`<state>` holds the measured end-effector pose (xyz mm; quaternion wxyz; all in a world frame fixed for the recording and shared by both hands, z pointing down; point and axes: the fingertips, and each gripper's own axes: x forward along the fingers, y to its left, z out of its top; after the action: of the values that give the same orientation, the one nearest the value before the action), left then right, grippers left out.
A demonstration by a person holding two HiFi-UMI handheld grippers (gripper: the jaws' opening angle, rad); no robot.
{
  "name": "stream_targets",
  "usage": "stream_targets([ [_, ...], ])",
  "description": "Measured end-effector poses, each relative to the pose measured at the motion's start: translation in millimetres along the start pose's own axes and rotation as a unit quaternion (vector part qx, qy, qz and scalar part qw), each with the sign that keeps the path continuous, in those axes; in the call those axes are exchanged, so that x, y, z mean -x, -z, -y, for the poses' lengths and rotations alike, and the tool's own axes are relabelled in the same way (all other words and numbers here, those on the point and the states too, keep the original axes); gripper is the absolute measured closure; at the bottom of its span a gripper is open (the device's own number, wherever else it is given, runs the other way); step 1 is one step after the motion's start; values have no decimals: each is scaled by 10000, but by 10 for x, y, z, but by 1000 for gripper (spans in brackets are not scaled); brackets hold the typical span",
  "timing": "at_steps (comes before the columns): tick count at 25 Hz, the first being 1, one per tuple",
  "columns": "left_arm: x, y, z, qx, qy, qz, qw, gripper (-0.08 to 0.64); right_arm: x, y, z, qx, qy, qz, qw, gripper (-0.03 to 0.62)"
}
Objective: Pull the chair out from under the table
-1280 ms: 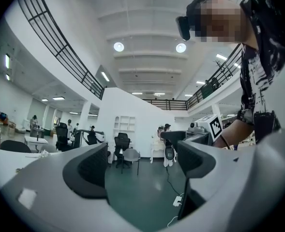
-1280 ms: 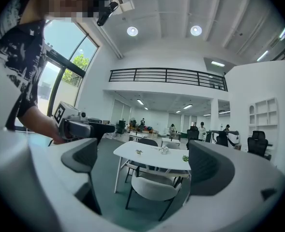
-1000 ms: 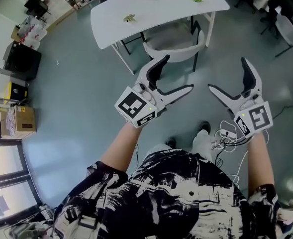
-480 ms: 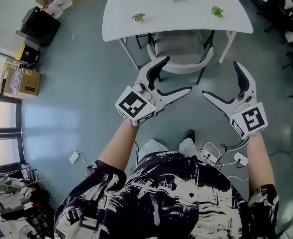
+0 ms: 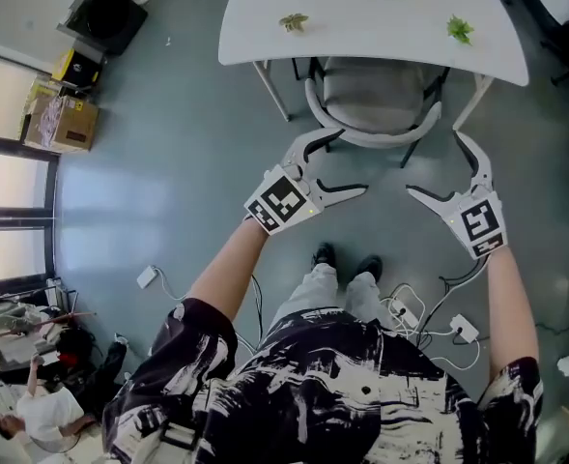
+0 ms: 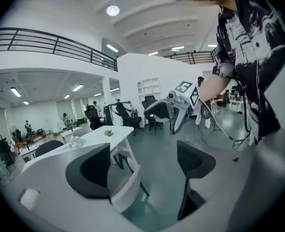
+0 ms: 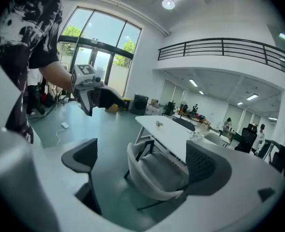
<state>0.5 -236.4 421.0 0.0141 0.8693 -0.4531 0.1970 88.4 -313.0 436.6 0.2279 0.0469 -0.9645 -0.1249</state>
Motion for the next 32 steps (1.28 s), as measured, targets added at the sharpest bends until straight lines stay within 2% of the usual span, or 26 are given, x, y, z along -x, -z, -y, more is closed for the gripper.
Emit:
stream_targets([
  [5, -323, 844, -298, -310, 257, -860, 9955, 130, -590, 676, 26, 747, -378, -861, 9928, 52],
  [11, -751, 1860, -754, -716, 612, -1668, 9815, 130, -1324, 1585, 129, 1513, -976, -1747, 9680, 52],
  [15, -989, 2383, -1041, -1072, 817, -2100, 9684, 130, -1722, 2222, 243, 2034, -1362, -2246, 9432, 52],
  [19, -1160, 2846, -1174, -1305, 1005, -2408, 9565, 152, -2060, 2643, 217, 2703, -1809, -2473, 9127, 52],
  [20, -1195, 2961, -1204, -1365, 1051, -2512, 9525, 175, -2133, 2732, 208, 2874, -1929, -2513, 9039, 54],
  [22, -1262, 3128, -1265, -1538, 1112, -2635, 9458, 265, -2258, 2885, 177, 3235, -2144, -2532, 8862, 66],
  [23, -1295, 3171, -1293, -1673, 1134, -2648, 9429, 320, -2305, 2945, 152, 3425, -2248, -2503, 8772, 156],
  [24, -1323, 3197, -1309, -1839, 1195, -2657, 9388, 353, -2332, 2990, 118, 3564, -2392, -2467, 8689, 379],
  [25, -1342, 3218, -1312, -2028, 1321, -2685, 9324, 370, -2340, 3018, 81, 3623, -2580, -2444, 8617, 474],
  [27, -1344, 3248, -1292, -2388, 1703, -2780, 9147, 411, -2328, 3025, 37, 3647, -2869, -2423, 8520, 505],
  [29, -1329, 3258, -1260, -2612, 2016, -2846, 9001, 437, -2317, 3030, 28, 3677, -2949, -2419, 8481, 514],
  [32, -1321, 3263, -1229, -2747, 2157, -2861, 8923, 451, -2314, 3036, 25, 3647, -2926, -2433, 8498, 517],
])
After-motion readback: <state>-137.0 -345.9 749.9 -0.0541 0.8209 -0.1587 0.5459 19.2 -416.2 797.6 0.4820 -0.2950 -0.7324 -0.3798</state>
